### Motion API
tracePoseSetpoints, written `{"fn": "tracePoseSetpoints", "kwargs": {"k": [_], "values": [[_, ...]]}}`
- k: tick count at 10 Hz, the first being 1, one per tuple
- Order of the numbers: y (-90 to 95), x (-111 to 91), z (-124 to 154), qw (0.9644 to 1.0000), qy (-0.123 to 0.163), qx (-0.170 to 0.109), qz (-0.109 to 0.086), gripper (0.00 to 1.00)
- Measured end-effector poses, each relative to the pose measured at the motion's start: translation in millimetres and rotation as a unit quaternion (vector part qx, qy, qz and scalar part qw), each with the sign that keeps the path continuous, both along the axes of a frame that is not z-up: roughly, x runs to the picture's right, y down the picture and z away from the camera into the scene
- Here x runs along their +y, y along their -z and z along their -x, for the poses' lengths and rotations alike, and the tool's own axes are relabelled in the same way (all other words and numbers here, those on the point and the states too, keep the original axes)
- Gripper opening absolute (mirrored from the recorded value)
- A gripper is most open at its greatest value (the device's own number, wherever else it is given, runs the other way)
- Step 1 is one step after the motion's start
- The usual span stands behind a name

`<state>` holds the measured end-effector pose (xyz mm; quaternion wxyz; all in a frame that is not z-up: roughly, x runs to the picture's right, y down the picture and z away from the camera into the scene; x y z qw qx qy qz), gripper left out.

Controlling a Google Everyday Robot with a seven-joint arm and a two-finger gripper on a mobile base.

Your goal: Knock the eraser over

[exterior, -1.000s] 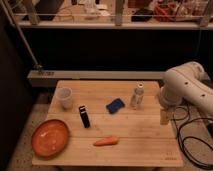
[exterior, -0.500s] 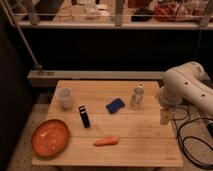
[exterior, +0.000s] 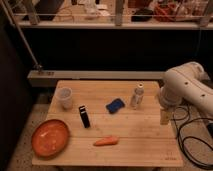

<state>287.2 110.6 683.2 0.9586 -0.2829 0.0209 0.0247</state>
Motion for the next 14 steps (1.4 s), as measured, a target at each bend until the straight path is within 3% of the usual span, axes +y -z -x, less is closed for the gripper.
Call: {"fn": "tracePoseSetpoints", "kwargs": {"k": [4, 8, 12, 14], "values": [[0.1, 1, 1, 1.0, 0.001, -0.001, 0.0, 0.8], [-7.5, -9, 49, 0.9982, 0.044, -0.04, -0.012, 0.8], [-9.1, -9, 56, 0.9963, 0.063, -0.057, -0.017, 0.8], [-11.7, -9, 84, 0.9939, 0.079, -0.075, -0.018, 0.8]]}}
